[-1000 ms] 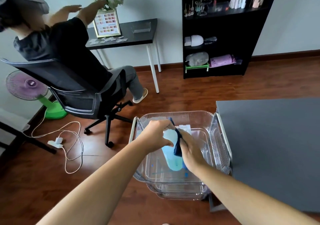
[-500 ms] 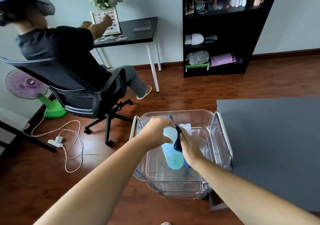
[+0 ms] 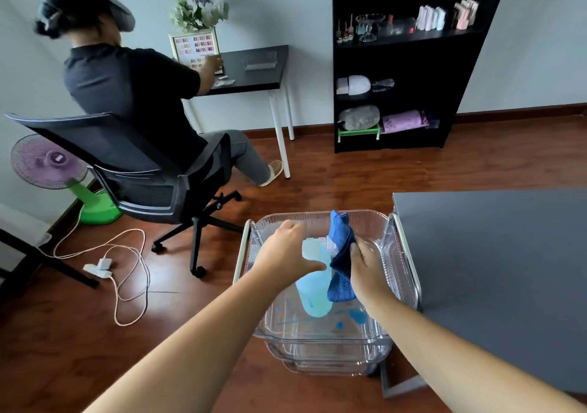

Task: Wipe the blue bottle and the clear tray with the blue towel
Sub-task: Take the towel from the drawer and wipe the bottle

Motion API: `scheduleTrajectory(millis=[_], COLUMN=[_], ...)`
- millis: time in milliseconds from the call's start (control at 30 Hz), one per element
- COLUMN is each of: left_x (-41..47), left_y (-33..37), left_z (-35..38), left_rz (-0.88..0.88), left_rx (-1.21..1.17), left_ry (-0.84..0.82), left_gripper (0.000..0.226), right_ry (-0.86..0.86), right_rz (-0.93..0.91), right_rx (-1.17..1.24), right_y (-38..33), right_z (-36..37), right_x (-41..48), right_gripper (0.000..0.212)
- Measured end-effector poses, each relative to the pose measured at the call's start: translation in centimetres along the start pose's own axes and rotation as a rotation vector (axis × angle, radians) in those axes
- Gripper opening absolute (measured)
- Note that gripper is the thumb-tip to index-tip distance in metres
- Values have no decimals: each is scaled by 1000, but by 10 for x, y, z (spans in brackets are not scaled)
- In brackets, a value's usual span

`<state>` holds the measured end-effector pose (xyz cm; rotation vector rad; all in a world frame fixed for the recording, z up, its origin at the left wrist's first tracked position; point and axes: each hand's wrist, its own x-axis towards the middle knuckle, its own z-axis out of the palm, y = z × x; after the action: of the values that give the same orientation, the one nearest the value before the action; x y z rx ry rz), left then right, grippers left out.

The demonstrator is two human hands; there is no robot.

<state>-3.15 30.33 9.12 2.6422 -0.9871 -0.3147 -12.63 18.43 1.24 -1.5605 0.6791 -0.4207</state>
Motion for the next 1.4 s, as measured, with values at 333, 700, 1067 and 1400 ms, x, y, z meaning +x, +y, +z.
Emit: scheduleTrajectory(millis=[333, 700, 1067, 1400], left_x=[6, 7, 10, 8], left_y=[-6, -13, -12, -18], left_z=[-3, -3, -5, -13], left_rz=[62, 110, 105, 100], left_rx=[-37, -127, -148, -116], left_ry=[-83, -82, -120, -193], left_gripper=[57, 57, 56, 55], right_ry=[-161, -330, -362, -33], right_rz=[-198, 94, 105, 242], right_rx=[-161, 152, 105, 93], right_y=[23, 0, 1, 20], right_z=[17, 22, 19, -2], right_x=[-35, 0, 18, 10], right_gripper=[47, 33, 33, 34])
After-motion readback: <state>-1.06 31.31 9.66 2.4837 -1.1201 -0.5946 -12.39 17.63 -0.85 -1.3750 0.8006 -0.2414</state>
